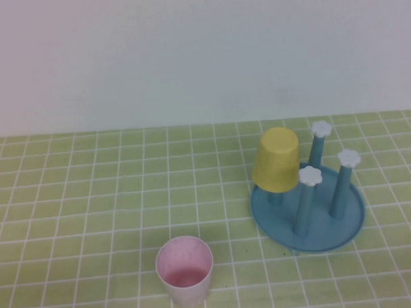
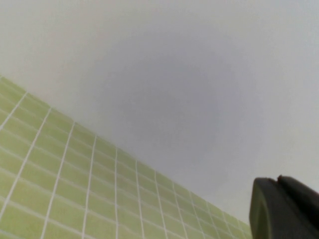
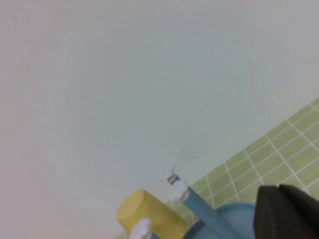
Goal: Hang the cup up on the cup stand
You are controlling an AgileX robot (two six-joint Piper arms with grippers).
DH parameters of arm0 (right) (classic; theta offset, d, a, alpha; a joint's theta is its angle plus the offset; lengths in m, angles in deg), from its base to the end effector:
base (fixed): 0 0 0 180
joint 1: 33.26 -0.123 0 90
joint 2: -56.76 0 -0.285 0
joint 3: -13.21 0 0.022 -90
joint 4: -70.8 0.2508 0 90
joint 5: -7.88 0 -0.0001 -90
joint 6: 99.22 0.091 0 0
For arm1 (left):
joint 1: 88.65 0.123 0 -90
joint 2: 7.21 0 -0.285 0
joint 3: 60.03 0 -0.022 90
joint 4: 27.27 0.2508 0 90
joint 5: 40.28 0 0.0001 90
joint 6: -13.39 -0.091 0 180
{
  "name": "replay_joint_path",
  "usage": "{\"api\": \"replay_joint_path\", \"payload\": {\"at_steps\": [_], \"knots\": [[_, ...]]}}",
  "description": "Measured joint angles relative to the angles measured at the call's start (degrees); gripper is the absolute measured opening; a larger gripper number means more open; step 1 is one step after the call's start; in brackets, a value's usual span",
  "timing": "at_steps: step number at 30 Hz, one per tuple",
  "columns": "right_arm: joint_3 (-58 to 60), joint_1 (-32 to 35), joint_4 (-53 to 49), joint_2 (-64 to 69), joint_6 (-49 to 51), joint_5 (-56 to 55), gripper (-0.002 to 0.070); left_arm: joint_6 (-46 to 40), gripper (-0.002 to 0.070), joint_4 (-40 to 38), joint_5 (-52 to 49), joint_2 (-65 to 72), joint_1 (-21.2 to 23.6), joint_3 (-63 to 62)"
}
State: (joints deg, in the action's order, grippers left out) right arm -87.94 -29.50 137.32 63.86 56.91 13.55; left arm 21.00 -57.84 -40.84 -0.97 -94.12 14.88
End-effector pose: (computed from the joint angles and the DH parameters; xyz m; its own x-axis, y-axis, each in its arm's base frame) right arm 0.0568 0.0046 0.2007 0.0059 0.6745 -0.7383 -0.0395 0.7379 0.6738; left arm 0.0509 -0.0054 0.2275 0.0519 -0.6259 -0.7782 0.1683 0.7736 -0.6110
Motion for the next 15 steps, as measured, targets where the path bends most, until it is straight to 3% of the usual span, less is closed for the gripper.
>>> {"api": "replay_joint_path", "payload": {"at_steps": [3, 10, 15], "knots": [[-1.27, 0.0, 0.0, 0.0, -5.08, 3.2, -0.0001, -5.32, 0.0, 1.01, -3.18, 0.0, 0.0, -3.34], [-13.03, 0.0, 0.0, 0.0, -28.38, 15.78, -0.0001, -16.63, 0.0, 1.01, -14.6, 2.61, 0.0, -9.58], [-19.71, 0.0, 0.0, 0.0, -34.25, 20.74, -0.0001, -21.6, 0.0, 0.9, -20.62, 8.62, 0.0, -13.26]]}}
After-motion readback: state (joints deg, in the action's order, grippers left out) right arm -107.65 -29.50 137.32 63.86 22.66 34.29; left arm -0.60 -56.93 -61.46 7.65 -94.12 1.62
